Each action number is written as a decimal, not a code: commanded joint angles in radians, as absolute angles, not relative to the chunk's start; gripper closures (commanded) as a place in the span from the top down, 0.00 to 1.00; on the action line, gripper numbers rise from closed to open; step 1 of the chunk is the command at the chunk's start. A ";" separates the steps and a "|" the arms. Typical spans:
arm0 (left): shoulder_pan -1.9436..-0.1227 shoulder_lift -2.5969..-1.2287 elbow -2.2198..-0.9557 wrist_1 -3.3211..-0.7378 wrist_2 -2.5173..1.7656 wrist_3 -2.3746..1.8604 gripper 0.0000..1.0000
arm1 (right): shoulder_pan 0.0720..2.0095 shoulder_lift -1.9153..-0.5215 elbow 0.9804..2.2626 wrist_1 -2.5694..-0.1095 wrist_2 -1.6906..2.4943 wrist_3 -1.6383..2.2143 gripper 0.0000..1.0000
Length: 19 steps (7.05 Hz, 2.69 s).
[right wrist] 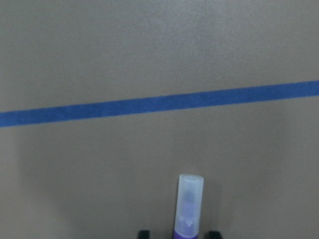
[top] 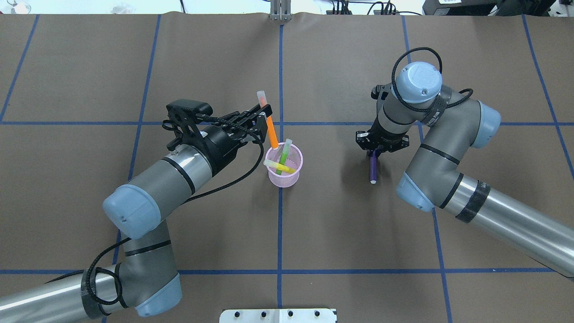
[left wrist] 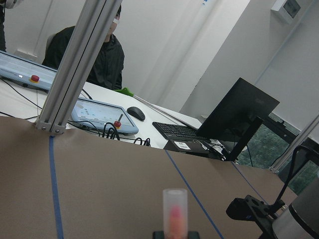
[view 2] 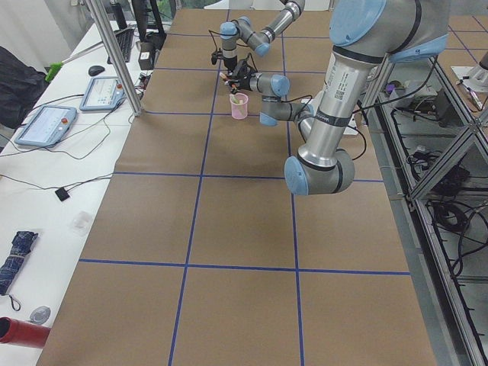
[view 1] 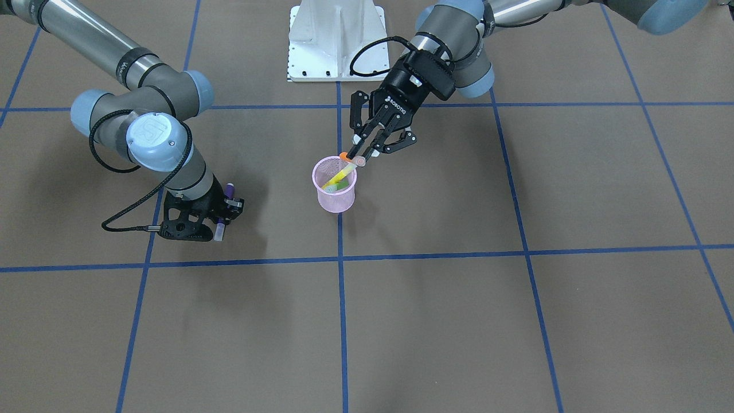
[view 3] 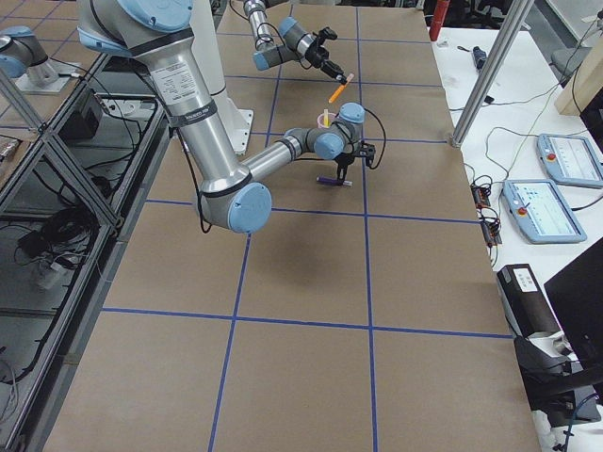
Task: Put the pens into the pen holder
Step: 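Lower the orange marker into the cup while the right grasps the purple marker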
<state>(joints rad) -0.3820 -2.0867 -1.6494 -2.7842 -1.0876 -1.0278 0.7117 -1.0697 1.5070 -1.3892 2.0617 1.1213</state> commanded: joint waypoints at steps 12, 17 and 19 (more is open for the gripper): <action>-0.348 -2.168 -1.482 -2.804 -1.078 -1.025 0.00 | 0.827 -1.063 1.663 -1.373 2.109 1.101 0.00; -0.324 -2.174 -1.453 -2.804 -1.080 -1.028 0.72 | 0.833 -1.062 1.722 -1.373 2.080 1.100 0.00; -0.325 -2.174 -1.488 -2.804 -1.083 -1.029 0.99 | 0.831 -1.054 1.769 -1.335 2.005 1.091 0.00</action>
